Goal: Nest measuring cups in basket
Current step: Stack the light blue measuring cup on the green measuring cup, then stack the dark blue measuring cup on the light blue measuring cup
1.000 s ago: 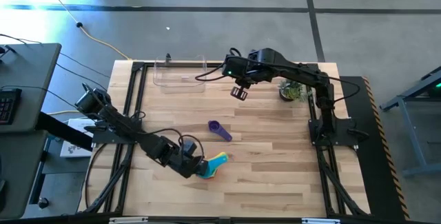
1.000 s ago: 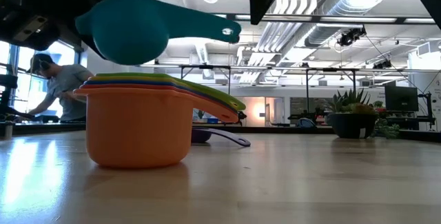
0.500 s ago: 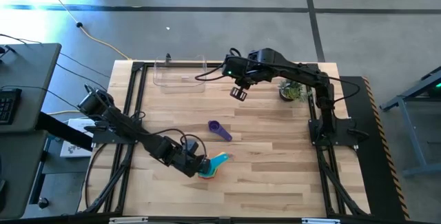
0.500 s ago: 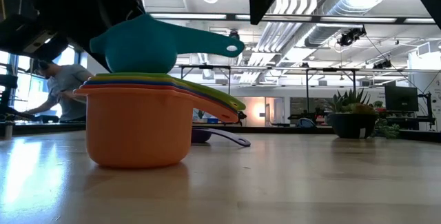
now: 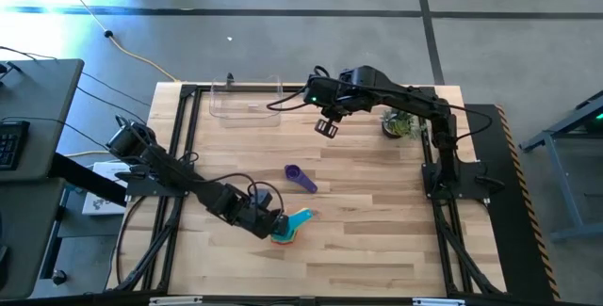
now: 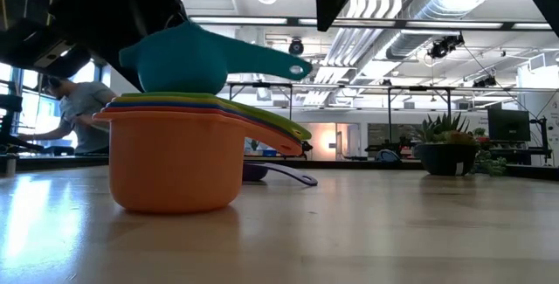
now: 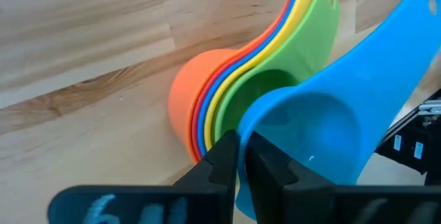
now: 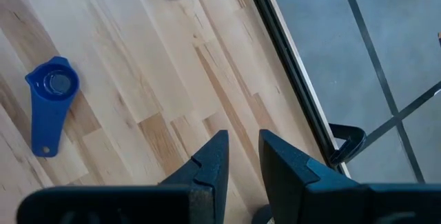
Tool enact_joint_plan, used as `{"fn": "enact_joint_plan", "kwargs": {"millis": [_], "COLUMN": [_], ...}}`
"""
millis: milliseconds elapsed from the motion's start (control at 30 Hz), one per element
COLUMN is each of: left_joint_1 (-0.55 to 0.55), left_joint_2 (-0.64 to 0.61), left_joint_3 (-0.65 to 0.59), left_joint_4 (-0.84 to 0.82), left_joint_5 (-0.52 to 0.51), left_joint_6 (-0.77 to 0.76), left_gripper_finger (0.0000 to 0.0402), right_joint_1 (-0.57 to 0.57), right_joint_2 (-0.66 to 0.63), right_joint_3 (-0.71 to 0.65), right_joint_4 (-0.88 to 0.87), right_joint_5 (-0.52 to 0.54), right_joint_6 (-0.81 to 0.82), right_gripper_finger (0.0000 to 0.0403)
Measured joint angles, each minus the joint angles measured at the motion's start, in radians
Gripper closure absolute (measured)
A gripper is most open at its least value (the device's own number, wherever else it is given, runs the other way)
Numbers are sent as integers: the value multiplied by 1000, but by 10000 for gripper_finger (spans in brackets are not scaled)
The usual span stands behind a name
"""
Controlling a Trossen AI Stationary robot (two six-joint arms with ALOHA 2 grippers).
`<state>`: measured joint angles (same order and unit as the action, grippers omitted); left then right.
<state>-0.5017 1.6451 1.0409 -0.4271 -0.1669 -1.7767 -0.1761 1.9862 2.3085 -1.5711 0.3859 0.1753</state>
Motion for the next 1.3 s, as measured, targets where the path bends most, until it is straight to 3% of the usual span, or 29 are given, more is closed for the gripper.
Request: {"fn": "enact_joint_plan", "kwargs": {"millis": [1000,1300], "left_joint_1": [13,52], "left_joint_2": [0,-8], "left_joint_3": [0,0], "left_joint_4": [-1,4], "left_joint_5": [17,110], "left_joint_6": [45,93], "left_gripper_finger": [323,316], "right_joint_1": [0,0], "right_joint_2": [1,1], "right_joint_3": [0,0], "right_joint_4": [0,0], "right_joint_5": [0,-4], "right_joint_6": [-1,-1], "right_gripper_finger": [329,329]}}
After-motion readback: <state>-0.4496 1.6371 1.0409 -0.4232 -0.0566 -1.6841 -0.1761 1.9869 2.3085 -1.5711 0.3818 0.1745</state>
